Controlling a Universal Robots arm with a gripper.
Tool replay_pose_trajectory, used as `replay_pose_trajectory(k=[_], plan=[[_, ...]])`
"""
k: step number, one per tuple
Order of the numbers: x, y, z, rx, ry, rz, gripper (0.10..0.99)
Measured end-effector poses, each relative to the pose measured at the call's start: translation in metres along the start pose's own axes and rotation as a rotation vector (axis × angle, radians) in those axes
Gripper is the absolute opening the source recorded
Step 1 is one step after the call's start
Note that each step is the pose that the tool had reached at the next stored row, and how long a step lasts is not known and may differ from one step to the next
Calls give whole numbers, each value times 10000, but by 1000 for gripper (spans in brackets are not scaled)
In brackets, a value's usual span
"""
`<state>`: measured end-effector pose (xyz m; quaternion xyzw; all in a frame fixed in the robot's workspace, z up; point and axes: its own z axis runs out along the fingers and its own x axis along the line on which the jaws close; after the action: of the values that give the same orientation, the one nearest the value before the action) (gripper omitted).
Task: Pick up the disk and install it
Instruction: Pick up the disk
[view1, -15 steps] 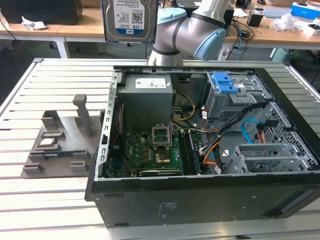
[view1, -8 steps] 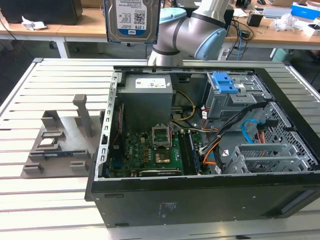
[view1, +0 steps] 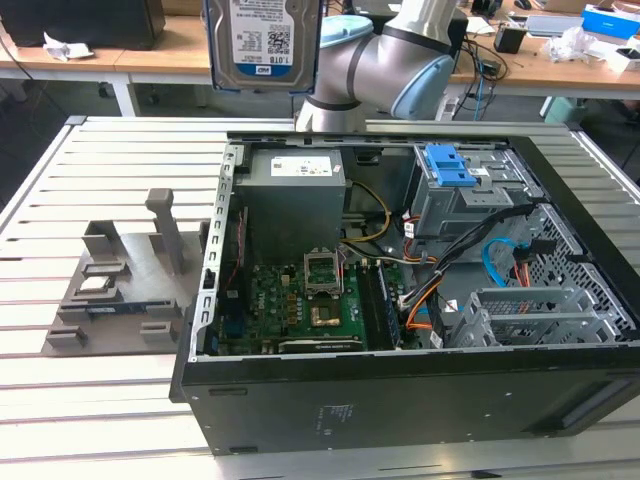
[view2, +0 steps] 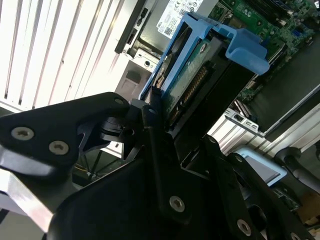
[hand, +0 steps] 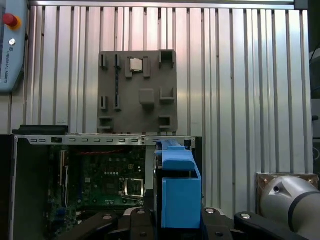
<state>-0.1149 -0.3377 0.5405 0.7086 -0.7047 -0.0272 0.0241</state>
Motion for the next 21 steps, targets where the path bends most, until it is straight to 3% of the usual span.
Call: replay_pose_trajectory(k=[17,21], plan=[[291,1,-1,0,6,0,361],[389,2,-1,1,8,1,361]])
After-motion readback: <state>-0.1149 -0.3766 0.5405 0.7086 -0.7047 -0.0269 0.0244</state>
